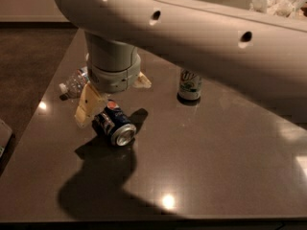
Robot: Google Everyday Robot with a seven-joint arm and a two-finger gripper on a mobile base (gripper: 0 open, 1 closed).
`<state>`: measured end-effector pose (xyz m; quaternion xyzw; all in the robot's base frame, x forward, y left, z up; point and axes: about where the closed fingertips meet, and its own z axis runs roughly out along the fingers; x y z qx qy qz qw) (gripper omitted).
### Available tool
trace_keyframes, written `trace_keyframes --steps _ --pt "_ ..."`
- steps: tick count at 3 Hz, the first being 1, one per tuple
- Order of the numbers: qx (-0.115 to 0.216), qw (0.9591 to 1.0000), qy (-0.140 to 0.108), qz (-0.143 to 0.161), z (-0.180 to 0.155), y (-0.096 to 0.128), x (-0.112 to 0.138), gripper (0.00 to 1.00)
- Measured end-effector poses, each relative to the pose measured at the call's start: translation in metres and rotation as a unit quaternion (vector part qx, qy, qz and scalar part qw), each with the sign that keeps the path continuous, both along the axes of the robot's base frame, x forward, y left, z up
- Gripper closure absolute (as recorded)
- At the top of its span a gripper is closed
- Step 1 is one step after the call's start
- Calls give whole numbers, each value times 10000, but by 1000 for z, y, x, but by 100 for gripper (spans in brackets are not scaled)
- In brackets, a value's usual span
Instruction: Place pepsi can upright
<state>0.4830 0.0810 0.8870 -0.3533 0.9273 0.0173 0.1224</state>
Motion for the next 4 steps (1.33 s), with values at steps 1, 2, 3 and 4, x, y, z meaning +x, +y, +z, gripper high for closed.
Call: trace_keyframes --steps 1,2,3,4 --pt "35 9994 274 -184 -17 12 5 0" --pt "18 9981 524 -336 -32 21 6 0" --pt "-70 9973 611 -401 -38 32 1 16" --pt "-279 9982 433 -315 -38 44 -8 39"
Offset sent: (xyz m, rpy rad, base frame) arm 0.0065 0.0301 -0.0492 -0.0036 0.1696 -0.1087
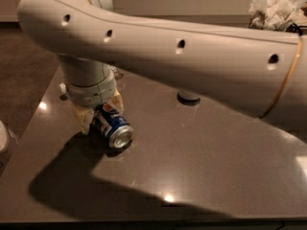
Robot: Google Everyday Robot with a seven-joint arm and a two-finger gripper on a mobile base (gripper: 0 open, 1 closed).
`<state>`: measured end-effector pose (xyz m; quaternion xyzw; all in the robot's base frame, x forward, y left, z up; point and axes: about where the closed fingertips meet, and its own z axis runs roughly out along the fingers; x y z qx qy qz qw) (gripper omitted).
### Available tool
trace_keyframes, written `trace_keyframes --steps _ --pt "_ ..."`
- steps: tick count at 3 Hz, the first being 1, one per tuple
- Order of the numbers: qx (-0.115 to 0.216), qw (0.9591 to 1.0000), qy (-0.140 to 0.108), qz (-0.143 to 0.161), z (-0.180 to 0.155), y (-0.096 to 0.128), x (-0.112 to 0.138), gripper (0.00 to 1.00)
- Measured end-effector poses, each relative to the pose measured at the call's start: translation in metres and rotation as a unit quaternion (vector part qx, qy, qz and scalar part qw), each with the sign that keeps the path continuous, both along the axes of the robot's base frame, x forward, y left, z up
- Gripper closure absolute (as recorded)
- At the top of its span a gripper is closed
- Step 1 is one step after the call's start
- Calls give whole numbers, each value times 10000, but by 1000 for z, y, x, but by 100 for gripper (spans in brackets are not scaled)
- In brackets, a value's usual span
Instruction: Place pepsi can upright
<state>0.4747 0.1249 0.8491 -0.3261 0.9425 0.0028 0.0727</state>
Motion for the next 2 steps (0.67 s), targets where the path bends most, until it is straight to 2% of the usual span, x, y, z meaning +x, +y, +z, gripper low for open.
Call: trace_keyframes --steps 1,2 --pt "-175 9995 -224 165 3 9 -6 62" --pt "-74 9970 -700 330 17 12 -9 85"
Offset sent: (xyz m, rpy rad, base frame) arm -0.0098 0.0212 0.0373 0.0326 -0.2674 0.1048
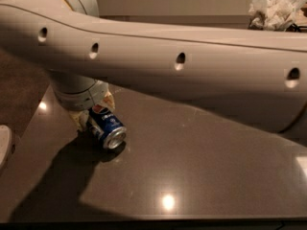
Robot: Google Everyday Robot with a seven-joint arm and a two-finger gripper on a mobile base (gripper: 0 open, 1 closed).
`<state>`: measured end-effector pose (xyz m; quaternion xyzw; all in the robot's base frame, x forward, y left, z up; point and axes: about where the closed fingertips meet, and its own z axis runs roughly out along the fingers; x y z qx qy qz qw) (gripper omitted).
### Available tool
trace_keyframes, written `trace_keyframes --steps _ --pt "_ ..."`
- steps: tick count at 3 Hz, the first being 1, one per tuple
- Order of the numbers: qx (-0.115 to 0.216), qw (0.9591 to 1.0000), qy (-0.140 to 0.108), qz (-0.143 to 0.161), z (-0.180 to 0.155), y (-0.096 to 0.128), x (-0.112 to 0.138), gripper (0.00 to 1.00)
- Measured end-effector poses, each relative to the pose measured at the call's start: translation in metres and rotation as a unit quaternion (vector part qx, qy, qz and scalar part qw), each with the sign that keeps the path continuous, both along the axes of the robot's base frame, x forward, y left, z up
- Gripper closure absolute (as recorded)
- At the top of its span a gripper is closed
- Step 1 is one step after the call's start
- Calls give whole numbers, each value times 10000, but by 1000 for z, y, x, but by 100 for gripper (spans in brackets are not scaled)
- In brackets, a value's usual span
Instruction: Place pepsi can upright
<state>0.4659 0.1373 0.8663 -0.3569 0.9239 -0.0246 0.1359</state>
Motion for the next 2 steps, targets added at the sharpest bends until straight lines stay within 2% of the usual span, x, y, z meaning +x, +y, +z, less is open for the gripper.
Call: trace_keyframes --steps 1,2 --pt "392 9968 -670 190 25 -5 -3 100" --pt "867 9882 -1224 307 48 -18 -5 100"
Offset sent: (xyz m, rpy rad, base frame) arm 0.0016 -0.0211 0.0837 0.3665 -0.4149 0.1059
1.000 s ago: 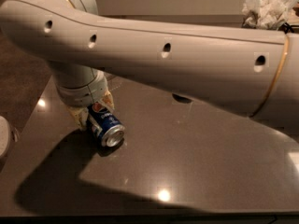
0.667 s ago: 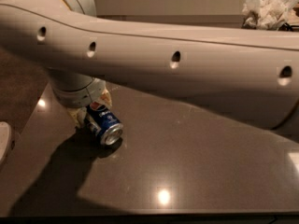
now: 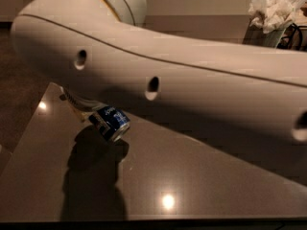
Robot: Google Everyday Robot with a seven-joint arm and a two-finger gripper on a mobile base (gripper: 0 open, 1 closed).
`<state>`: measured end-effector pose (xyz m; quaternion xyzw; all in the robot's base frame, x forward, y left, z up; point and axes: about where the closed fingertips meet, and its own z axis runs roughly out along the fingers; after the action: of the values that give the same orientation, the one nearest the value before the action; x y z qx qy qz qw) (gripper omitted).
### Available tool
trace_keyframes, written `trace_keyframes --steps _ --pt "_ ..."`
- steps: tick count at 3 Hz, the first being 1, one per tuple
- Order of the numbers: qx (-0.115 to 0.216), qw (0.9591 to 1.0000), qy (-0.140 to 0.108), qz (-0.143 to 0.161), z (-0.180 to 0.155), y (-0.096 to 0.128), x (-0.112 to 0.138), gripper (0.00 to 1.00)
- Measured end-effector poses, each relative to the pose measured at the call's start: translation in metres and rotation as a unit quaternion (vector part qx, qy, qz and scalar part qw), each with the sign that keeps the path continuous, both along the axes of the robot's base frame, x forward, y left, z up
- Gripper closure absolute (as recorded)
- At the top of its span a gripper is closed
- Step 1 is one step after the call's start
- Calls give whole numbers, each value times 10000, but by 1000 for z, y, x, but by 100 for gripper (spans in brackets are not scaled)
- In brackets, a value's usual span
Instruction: Place pepsi can upright
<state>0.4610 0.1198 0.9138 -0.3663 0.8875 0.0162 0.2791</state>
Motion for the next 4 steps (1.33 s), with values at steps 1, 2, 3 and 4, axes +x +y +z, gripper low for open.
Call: trace_keyframes --steps 1,2,3,4 --pt "523 9978 -375 142 15 -14 3 100" --pt "1197 9905 -609 305 32 -24 18 100" --pt "1850 9778 -910 369 49 -39 40 100" --pt "2326 9641 -1194 457 57 -45 54 100"
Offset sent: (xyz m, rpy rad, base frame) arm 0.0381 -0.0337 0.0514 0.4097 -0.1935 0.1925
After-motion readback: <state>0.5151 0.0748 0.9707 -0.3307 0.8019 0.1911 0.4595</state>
